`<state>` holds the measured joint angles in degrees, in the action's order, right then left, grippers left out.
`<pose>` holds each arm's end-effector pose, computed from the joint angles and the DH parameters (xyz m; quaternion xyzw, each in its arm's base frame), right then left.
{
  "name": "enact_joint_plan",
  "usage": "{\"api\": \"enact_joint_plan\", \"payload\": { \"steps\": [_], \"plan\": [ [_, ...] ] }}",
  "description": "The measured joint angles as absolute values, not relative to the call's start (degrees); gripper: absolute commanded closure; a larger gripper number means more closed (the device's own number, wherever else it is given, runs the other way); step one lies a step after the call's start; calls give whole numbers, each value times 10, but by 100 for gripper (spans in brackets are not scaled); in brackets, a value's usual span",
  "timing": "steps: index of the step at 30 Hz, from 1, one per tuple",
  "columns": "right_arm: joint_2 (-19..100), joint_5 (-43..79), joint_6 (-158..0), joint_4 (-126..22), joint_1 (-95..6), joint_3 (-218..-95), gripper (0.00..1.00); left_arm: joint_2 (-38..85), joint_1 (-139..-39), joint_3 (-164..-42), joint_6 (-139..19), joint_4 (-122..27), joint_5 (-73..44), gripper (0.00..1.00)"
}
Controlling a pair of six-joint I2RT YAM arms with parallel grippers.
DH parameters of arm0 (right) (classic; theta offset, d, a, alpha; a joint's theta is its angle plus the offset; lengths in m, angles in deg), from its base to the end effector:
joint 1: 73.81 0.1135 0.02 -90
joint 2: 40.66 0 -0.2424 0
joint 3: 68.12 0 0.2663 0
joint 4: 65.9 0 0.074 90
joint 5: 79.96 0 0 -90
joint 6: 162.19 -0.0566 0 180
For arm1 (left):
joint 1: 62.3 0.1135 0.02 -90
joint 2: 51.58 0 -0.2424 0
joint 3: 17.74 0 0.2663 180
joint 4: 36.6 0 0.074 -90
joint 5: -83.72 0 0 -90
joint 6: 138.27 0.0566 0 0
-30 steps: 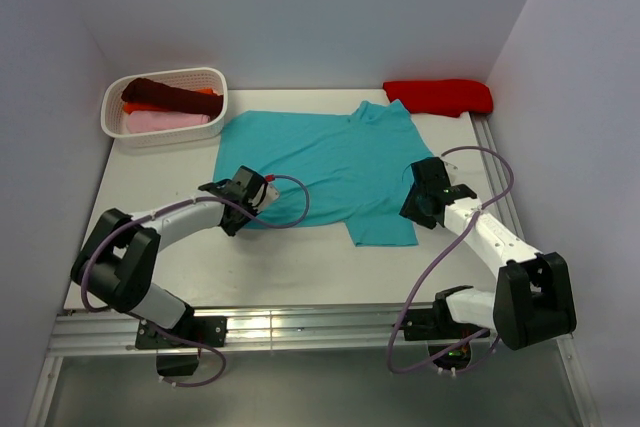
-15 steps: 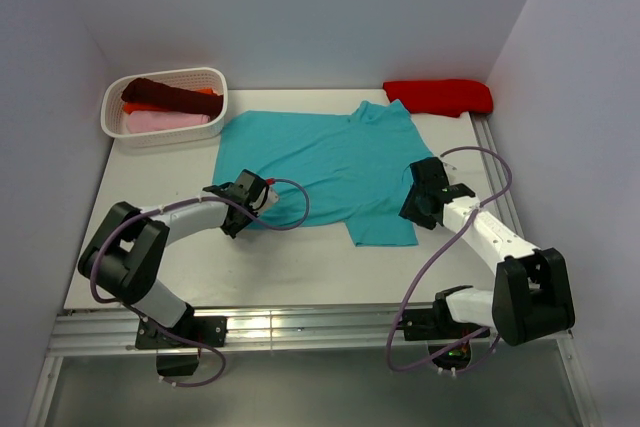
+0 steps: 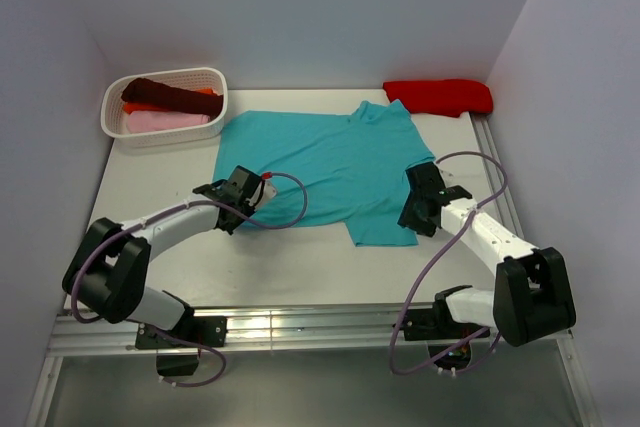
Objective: Roll the t-shirts
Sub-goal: Flatten the tshirt, then fold the tshirt
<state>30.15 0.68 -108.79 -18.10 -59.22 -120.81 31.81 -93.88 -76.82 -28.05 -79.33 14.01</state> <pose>0.2408 0.0532 0.1411 0.2028 0.9536 0.0178 0.2220 0.2525 -0.1322 0.1276 0.3898 0.8831 0.1524 0.2120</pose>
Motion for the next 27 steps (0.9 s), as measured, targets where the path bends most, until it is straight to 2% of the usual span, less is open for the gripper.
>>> {"api": "enact_joint_plan", "payload": {
  "steps": [8, 17, 19, 20, 21, 27],
  "plan": [
    [307, -1, -1113, -143, -585, -1208, 50, 304, -939, -768, -280, -806, 135, 100],
    [366, 2, -1149, -154, -581, -1190, 53, 285, -934, -768, -278, -810, 126, 100],
    [369, 6, -1154, -163, -578, -1189, 67, 281, -933, -768, -276, -811, 125, 100],
    [371, 9, -1157, -168, -577, -1189, 80, 279, -932, -768, -276, -812, 124, 100],
    [372, 12, -1159, -174, -576, -1189, 98, 277, -931, -768, -275, -812, 123, 100],
    [339, 15, -1179, -211, -569, -1161, 100, 263, -920, -768, -271, -815, 116, 100]
  ]
}}
